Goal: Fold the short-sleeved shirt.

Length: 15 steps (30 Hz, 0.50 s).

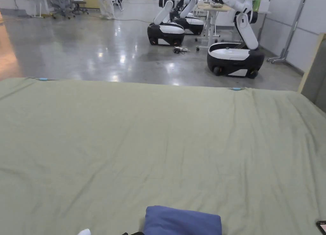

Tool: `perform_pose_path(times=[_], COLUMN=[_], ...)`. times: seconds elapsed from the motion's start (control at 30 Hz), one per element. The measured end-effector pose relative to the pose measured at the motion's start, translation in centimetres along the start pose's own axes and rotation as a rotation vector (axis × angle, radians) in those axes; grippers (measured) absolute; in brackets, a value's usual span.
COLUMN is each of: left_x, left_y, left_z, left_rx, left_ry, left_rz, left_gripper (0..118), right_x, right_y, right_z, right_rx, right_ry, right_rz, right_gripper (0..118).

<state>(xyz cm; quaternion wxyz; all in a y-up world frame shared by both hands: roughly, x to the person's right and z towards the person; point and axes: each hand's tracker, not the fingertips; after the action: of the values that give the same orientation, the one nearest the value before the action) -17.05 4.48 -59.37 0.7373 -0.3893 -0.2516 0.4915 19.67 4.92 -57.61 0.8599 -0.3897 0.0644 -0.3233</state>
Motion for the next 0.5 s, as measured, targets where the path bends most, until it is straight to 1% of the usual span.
perform_pose_path(times=[0.03,0.07,0.1,0.13,0.17,0.2,0.27,0.3,0.33,0.37,0.43,0.5], left_x=[-1.5,-2.2,-2.6,-2.2,-1.5,-1.1,-0.5,0.1,0.6,1.5,2.7,2.8], left_y=[0.3,-0.2,-0.7,-0.6,-0.3,-0.1,0.3,0.9,1.8,2.8,5.1,8.4], left_z=[-1.6,-3.4,-4.7,-5.7,-6.6,-7.2,-8.1,-8.1,-7.2,-6.1,-3.3,0.3], left_rx=[-0.066,-0.123,-0.123,-0.108,-0.107,-0.108,-0.145,-0.178,-0.198,-0.205,-0.188,-0.173], left_ry=[-0.096,-0.16,-0.221,-0.253,-0.183,-0.132,0.096,0.116,0.08,0.094,0.167,0.223], left_rz=[0.093,0.168,0.178,0.127,0.097,0.07,0.022,0.022,0.039,0.028,-0.096,-0.154], left_gripper=[111,111,111,107,86,22,21,21,21,21,21,21], right_x=[-0.4,-0.8,-1.3,-1.3,-1.2,-1.2,-1.4,-1.6,-1.8,-2.4,-3.1,-4.5], right_y=[0.1,0.2,0.3,0.4,0.4,0.4,-0.1,-0.1,-0.1,0.4,0.2,0.0], right_z=[-0.1,-0.2,0.5,0.6,0.7,0.8,1.7,2.0,2.1,2.2,2.6,3.2], right_rx=[0.001,0.004,0.006,0.008,0.011,0.013,0.025,0.031,0.03,0.019,0.022,0.038], right_ry=[-0.007,-0.012,-0.016,-0.009,-0.004,0.003,0.016,0.022,0.03,0.027,0.034,0.021], right_rz=[0.015,0.041,0.065,0.066,0.062,0.058,0.046,0.047,0.054,0.069,0.088,0.109], right_gripper=[5,5,5,5,5,5,6,6,5,6,6,6])
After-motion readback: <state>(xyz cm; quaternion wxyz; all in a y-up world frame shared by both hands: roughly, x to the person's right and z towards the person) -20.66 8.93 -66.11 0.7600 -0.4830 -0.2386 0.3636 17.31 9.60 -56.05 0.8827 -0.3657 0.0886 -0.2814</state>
